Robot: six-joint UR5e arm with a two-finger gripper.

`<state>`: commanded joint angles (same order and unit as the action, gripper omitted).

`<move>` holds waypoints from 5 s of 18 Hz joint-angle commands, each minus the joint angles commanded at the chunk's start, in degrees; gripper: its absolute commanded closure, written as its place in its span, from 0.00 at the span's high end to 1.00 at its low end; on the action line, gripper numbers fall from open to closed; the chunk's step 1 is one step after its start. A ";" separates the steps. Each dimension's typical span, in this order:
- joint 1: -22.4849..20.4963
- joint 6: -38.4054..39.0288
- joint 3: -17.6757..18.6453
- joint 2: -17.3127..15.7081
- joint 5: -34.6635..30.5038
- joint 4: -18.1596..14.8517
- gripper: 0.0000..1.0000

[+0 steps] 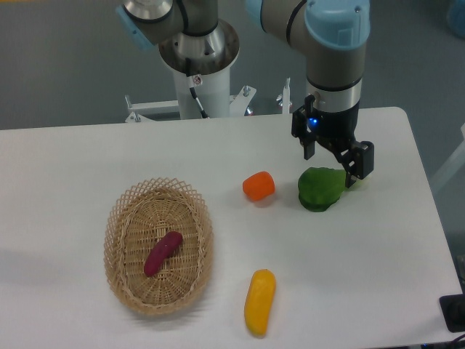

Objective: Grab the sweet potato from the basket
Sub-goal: 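Move the gripper from beside the bok choy over to the wicker basket, then lower the open gripper into the basket around the purple sweet potato, then close the gripper on the sweet potato and lift it, then carry the held sweet potato up and away toward the bok choy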

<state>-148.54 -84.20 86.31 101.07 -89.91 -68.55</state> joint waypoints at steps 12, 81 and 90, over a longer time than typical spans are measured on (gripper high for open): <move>0.70 11.21 6.41 -1.58 10.71 3.60 1.00; 21.72 37.10 5.81 9.68 2.37 19.53 0.32; 6.17 19.00 3.79 3.69 5.80 6.43 0.32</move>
<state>-142.37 -65.19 90.09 104.77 -84.11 -62.13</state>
